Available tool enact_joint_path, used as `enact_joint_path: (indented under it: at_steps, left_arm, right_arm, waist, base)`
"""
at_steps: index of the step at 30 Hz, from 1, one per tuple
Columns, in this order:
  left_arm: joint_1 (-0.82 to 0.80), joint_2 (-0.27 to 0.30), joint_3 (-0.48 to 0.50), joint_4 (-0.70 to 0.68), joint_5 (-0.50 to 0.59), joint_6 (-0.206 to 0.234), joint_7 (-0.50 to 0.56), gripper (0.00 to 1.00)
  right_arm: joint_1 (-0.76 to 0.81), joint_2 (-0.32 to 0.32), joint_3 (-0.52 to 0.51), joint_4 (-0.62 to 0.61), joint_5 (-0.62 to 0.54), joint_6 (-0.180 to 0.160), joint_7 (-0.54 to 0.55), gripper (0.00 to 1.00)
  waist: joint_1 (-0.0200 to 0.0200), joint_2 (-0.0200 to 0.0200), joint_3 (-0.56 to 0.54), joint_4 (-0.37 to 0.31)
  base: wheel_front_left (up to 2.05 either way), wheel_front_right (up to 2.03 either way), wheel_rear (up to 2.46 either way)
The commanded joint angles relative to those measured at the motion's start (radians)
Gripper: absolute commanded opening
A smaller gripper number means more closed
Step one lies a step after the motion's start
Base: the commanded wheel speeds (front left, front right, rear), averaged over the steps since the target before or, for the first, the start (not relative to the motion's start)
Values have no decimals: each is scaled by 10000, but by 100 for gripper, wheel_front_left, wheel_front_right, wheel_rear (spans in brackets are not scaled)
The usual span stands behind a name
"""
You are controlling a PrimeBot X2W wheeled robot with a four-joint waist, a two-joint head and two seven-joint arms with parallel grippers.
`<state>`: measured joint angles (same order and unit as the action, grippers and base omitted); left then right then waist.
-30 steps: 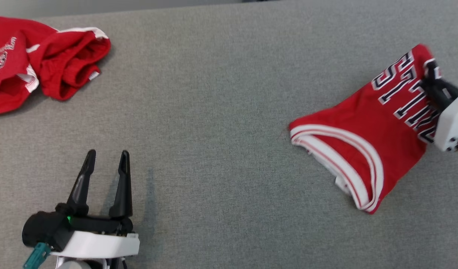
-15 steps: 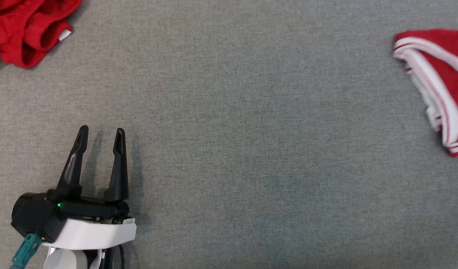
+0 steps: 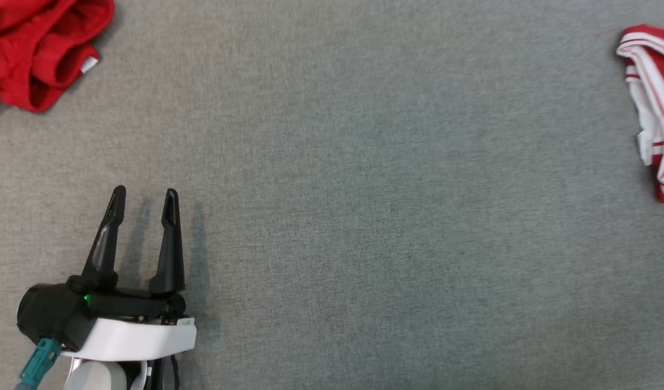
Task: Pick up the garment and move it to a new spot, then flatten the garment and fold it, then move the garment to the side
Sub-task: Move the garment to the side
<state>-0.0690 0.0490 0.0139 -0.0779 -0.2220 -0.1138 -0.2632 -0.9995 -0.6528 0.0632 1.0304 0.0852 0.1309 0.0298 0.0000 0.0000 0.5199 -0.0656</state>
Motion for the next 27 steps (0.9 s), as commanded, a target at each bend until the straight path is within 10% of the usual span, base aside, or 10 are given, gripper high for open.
enact_joint_path:
  at_steps: [1,16,27]
  left_arm:
    - [100,34,47,51,-37,19,-17,100]
    - [2065,37,313,958,-972,848,-17,100]
    - [2564,39,630,1707,-827,883,-15,100]
  right_arm:
    - [2,256,-246,-273,-213,-2,-528,100]
    - [6558,4054,-699,-7051,-815,-3,-2956,100]
    - [10657,5311,-703,-9313,-929,-2,-2956,100]
  waist:
    - [0,0,-442,-116]
    - [0,0,-4439,-417]
    - [0,0,-5600,-124]
  base:
    - [0,0,0]
    - [0,0,0]
    - [0,0,0]
